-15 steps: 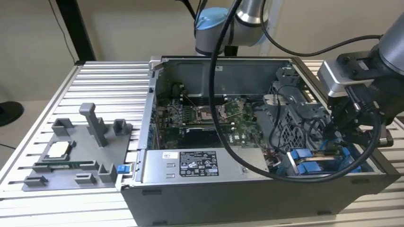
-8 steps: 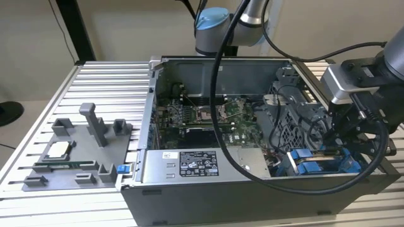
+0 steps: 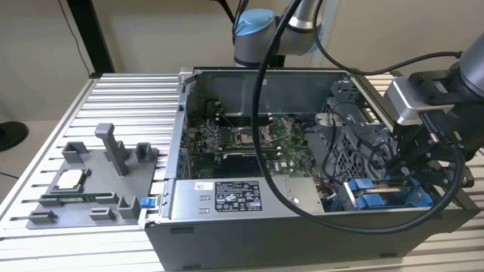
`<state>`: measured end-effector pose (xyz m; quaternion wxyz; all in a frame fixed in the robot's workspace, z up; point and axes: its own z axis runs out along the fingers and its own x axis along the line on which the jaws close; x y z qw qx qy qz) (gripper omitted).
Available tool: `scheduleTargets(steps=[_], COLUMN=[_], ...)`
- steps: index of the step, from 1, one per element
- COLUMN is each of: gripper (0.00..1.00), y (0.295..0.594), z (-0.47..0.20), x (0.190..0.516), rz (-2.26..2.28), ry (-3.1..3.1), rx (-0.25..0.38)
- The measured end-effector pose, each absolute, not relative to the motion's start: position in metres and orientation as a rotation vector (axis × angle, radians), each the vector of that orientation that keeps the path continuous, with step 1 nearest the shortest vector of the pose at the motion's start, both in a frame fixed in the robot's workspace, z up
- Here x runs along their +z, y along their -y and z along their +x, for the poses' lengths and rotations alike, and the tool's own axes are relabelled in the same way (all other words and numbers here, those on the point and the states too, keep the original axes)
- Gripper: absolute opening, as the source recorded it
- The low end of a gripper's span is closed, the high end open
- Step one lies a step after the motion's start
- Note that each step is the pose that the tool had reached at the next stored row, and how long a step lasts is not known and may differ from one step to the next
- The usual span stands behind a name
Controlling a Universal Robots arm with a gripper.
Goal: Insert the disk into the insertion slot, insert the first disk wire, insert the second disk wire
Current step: 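Insert the second disk wire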
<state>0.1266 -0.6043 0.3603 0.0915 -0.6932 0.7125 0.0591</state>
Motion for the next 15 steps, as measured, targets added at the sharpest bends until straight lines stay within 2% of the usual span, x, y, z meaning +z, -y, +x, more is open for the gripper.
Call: scheduleTargets(steps=[15], gripper=[0.00], y=[0.603], z=[0.133], x=[0.343], rz=[-2.002], ry=[-2.191], rx=[0.197])
